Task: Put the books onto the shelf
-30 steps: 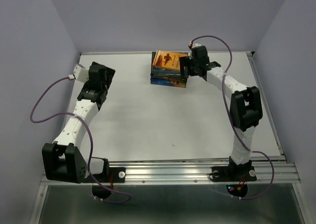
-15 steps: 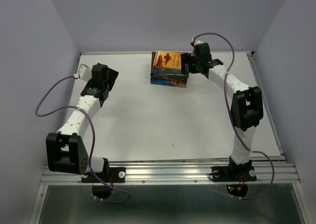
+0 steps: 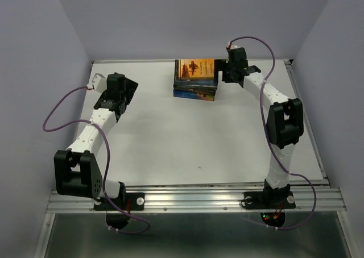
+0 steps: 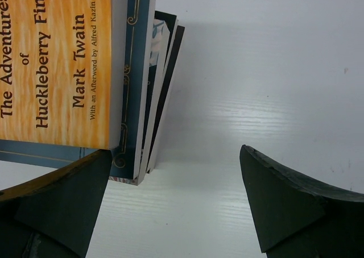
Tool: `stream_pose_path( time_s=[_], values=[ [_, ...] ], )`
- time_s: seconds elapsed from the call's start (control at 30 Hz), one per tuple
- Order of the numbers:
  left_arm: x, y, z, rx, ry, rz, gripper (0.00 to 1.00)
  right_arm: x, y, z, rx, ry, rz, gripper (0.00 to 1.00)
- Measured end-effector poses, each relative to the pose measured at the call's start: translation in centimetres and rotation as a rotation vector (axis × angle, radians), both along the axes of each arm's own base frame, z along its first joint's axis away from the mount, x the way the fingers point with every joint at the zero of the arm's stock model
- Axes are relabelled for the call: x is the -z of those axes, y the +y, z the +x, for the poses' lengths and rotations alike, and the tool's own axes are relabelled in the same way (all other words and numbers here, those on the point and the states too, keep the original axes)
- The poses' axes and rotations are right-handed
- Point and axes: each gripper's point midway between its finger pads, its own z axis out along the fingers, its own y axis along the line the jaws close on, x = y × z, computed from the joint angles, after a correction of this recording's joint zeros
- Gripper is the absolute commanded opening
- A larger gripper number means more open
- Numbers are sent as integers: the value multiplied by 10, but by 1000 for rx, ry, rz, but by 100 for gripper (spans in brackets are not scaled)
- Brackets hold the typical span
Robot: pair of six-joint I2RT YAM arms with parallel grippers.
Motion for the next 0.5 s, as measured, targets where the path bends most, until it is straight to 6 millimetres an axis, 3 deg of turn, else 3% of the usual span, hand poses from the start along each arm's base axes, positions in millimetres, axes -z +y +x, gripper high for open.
stream_pose_path(
  time_s=[0.17, 0.27, 0.37, 0.4, 0.5],
  values=[
    [-10, 11, 0, -22, 1, 57, 99, -9, -14, -14, 69, -6, -1, 100],
    [-28, 29, -6, -59, -23, 118, 99, -29, -36, -35, 165, -27, 47, 100],
    [-58, 58, -24, -131, -74, 193, 99, -44, -87, -56, 329, -61, 109, 100],
    [-66, 64, -28, -149, -88, 211, 99, -48, -120, -68, 430, -90, 122, 100],
    [-96, 88, -52, -235, -152, 270, 99, -49, -185, -103, 660, -145, 110, 100]
  ],
)
